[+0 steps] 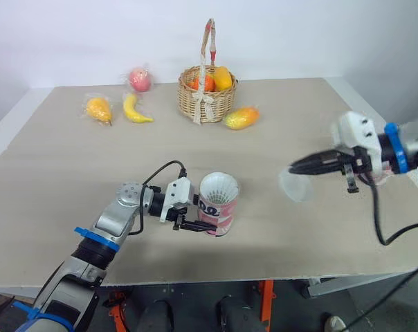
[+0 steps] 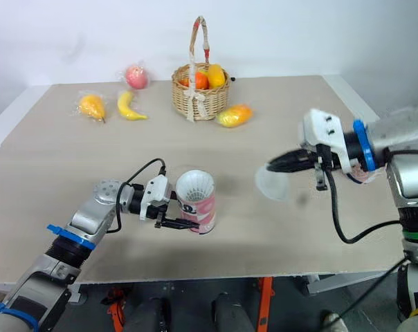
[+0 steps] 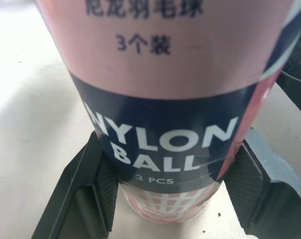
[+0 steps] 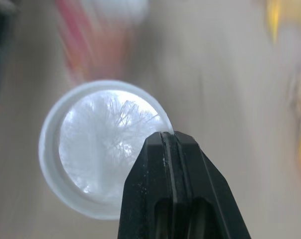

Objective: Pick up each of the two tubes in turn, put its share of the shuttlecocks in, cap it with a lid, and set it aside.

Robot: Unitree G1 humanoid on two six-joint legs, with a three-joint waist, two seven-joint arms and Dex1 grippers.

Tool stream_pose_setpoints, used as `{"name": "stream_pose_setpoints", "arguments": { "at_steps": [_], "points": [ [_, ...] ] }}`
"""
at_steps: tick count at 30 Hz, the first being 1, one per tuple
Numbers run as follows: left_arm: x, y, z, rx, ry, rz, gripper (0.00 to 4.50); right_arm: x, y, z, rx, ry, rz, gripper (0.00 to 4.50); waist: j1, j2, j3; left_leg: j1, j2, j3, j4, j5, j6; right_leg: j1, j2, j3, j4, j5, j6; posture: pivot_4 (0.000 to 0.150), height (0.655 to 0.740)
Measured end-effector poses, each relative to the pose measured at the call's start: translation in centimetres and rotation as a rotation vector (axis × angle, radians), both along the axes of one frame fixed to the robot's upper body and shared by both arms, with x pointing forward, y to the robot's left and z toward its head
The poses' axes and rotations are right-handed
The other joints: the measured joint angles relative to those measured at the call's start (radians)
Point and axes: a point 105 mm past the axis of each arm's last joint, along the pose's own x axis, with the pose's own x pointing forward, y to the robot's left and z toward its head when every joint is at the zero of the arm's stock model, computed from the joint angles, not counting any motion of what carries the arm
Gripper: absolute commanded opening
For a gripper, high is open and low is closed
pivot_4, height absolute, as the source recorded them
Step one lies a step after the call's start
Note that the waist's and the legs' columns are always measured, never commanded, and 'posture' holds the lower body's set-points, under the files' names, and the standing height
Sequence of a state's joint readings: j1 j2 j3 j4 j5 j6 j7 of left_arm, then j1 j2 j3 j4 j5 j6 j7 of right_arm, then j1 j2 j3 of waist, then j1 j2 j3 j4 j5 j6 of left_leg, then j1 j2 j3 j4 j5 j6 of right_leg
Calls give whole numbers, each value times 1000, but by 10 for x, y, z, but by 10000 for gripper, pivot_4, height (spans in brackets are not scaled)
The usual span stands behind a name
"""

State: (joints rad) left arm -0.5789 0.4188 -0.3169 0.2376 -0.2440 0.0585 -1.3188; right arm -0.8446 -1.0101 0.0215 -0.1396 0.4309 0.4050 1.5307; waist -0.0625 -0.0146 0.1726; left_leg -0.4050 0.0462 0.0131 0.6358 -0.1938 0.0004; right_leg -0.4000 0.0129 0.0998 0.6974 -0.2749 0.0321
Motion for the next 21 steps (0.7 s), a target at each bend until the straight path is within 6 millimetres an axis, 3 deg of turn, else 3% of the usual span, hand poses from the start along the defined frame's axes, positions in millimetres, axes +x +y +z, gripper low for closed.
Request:
{"name": "stream_pose_setpoints", "arguments": {
  "at_steps": [3,5,8,11,17,21],
  "points": [
    [2,0,1,4,0,-1,26666,-16,35,28,38,-91,160,313,0,-1,0,0,0,1,0,0,0,-1,0,0,0,0,-1,1500,7400],
    [2,0,1,5,-1,-4,26666,-18,43,29,28,-105,195,313,0,-2,0,0,1,0,0,0,0,-1,0,0,0,0,-1,1500,7400],
    [3,0,2,11,-6,-13,26666,-18,70,18,-32,-116,295,313,-1,-3,-1,-1,1,2,0,0,0,-2,0,0,0,0,-2,1500,7400],
    [3,-1,2,11,-9,-22,26666,-17,83,5,-70,-101,355,313,0,-3,-1,-2,1,2,0,0,0,-3,0,1,0,1,-1,1500,7400],
    [2,0,2,14,-14,-20,26666,9,93,-27,-250,-188,354,313,2,-3,-1,-3,1,2,0,0,0,-4,0,1,0,1,-1,1500,7400],
    [2,0,2,13,-16,-16,26666,21,98,-28,-324,-282,362,313,2,-3,-1,-3,1,3,0,0,0,-4,0,0,0,1,-1,1500,7400]
  ]
}}
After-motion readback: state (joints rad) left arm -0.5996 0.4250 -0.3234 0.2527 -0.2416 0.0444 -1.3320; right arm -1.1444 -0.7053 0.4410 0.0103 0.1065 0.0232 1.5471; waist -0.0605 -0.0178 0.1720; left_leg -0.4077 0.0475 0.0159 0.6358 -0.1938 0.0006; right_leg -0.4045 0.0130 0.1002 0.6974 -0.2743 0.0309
